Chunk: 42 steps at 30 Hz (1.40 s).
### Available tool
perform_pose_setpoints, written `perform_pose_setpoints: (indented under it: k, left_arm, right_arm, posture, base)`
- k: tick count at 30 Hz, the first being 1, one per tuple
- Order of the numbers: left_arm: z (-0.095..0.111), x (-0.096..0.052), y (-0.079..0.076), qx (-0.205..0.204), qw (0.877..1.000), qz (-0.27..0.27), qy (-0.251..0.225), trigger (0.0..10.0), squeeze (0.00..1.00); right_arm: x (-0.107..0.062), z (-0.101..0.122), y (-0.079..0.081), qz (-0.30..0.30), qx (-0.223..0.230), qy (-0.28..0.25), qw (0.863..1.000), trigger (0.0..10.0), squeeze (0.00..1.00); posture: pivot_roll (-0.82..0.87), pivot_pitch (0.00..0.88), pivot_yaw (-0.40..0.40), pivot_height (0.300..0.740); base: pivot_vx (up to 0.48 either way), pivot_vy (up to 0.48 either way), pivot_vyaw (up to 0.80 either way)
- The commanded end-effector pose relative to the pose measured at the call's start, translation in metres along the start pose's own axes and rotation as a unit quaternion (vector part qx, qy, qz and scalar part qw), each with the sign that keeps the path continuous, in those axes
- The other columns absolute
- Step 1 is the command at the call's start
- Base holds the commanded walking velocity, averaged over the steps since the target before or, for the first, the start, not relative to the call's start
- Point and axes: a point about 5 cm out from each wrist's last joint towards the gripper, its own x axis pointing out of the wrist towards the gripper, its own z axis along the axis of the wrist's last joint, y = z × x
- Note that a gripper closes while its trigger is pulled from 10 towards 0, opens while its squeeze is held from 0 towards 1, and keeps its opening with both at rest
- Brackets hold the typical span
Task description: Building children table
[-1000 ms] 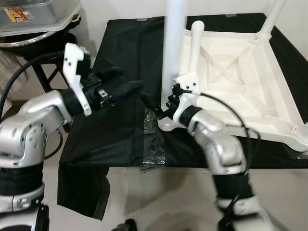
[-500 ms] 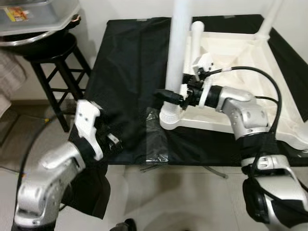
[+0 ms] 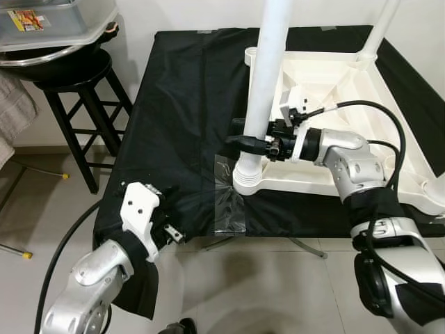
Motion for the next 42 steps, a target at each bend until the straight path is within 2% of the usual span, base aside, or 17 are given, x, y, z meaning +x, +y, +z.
perform_pose_setpoints:
  k: [1,5,6,7,8,11,18,19,22,23,25,26,32,33,35,36,42]
  left_arm:
    - [-0.008,-0.002,-0.003,0.002,1.000,0.005,0.010,10.0,0.00]
    - [-0.016,-0.004,-0.010,-0.002,1.000,0.013,0.010,10.0,0.00]
    - [-0.020,-0.005,-0.014,-0.008,1.000,0.015,0.009,10.0,0.00]
    - [-0.020,-0.005,-0.014,-0.008,1.000,0.015,0.009,10.0,0.00]
    - [-0.023,-0.006,-0.017,-0.016,1.000,0.013,0.010,10.0,0.00]
    - [-0.027,-0.006,-0.022,-0.028,1.000,0.006,0.011,10.0,0.00]
    - [-0.031,-0.003,-0.019,-0.023,1.000,0.005,0.008,10.0,0.00]
    - [-0.032,-0.001,-0.018,-0.021,1.000,0.003,0.005,10.0,0.00]
    - [-0.033,0.001,-0.018,-0.019,1.000,0.001,0.000,10.0,0.00]
    - [-0.034,0.002,-0.018,-0.016,1.000,0.002,-0.003,10.0,0.00]
    - [-0.034,0.003,-0.018,-0.014,1.000,0.002,-0.005,10.0,0.00]
    - [-0.034,0.005,-0.018,-0.012,1.000,0.002,-0.007,10.0,0.00]
    - [-0.034,0.007,-0.017,-0.007,1.000,0.007,-0.012,10.0,0.00]
    - [-0.034,0.007,-0.017,-0.001,1.000,0.012,-0.013,10.0,0.00]
    - [-0.034,0.007,-0.017,-0.001,1.000,0.012,-0.013,10.0,0.00]
    - [-0.034,0.009,-0.017,0.004,1.000,0.016,-0.014,10.0,0.00]
    - [-0.034,0.010,-0.018,0.019,0.999,0.025,-0.018,10.0,0.00]
  right_arm:
    - [-0.004,-0.024,0.002,-0.022,0.031,0.042,0.998,0.0,0.00]
    - [-0.016,-0.048,0.012,-0.154,0.041,0.081,0.984,0.0,0.00]
    - [-0.025,-0.067,0.019,-0.308,0.043,0.122,0.943,0.0,0.00]
    - [-0.025,-0.067,0.019,-0.308,0.043,0.122,0.943,0.0,0.00]
    - [-0.039,-0.082,0.034,-0.453,0.064,0.145,0.877,0.0,0.00]
    - [-0.022,-0.101,0.095,-0.454,0.101,0.147,0.873,0.0,0.00]
    - [-0.006,-0.100,0.094,-0.439,0.106,0.128,0.883,0.0,0.00]
    - [-0.002,-0.099,0.093,-0.434,0.108,0.126,0.886,2.2,0.00]
    - [0.000,-0.099,0.092,-0.430,0.111,0.127,0.887,2.2,0.00]
    - [0.000,-0.097,0.095,-0.434,0.111,0.131,0.884,10.0,0.00]
    - [0.000,-0.095,0.098,-0.439,0.111,0.134,0.881,10.0,0.00]
    - [0.002,-0.090,0.095,-0.417,0.113,0.117,0.894,10.0,1.00]
    - [0.006,-0.071,0.082,-0.332,0.111,0.057,0.935,10.0,1.00]
    - [0.005,-0.066,0.075,-0.302,0.098,0.047,0.947,10.0,0.63]
    - [0.005,-0.066,0.075,-0.302,0.098,0.047,0.947,10.0,0.63]
    - [0.003,-0.062,0.066,-0.261,0.066,0.050,0.962,10.0,0.00]
    - [-0.003,-0.053,0.048,-0.138,0.015,0.055,0.989,10.0,0.00]
  posture:
    - [0.07,0.237,-0.016,0.740]
    - [0.04,0.236,-0.010,0.740]
    - [0.04,0.235,-0.008,0.740]
    - [0.04,0.235,-0.008,0.740]
    - [0.03,0.236,-0.001,0.740]
    - [0.02,0.218,0.038,0.740]
    - [0.03,0.206,0.036,0.740]
    - [0.03,0.202,0.035,0.740]
    - [0.03,0.202,0.035,0.740]
    - [0.03,0.201,0.036,0.740]
    - [0.03,0.201,0.036,0.740]
    - [0.03,0.199,0.038,0.740]
    - [0.03,0.196,0.037,0.740]
    - [0.04,0.195,0.031,0.740]
    - [0.04,0.195,0.031,0.740]
    - [0.04,0.192,0.028,0.740]
    - [0.06,0.195,0.019,0.740]
  base:
    - [0.000,0.000,0.00]
    - [0.000,0.000,0.00]
    - [0.000,0.000,0.00]
    - [0.000,0.000,0.00]
    - [0.000,0.000,0.00]
    - [0.000,0.000,0.00]
    - [0.000,0.000,0.00]
    - [0.000,0.000,0.00]
    - [0.000,0.000,0.00]
    - [0.000,0.000,0.00]
    - [0.000,0.000,0.00]
    - [0.000,0.000,0.00]
    - [0.000,0.000,0.00]
    - [0.000,0.000,0.00]
    - [0.000,0.000,0.00]
    - [0.000,0.000,0.00]
    - [0.000,0.000,0.00]
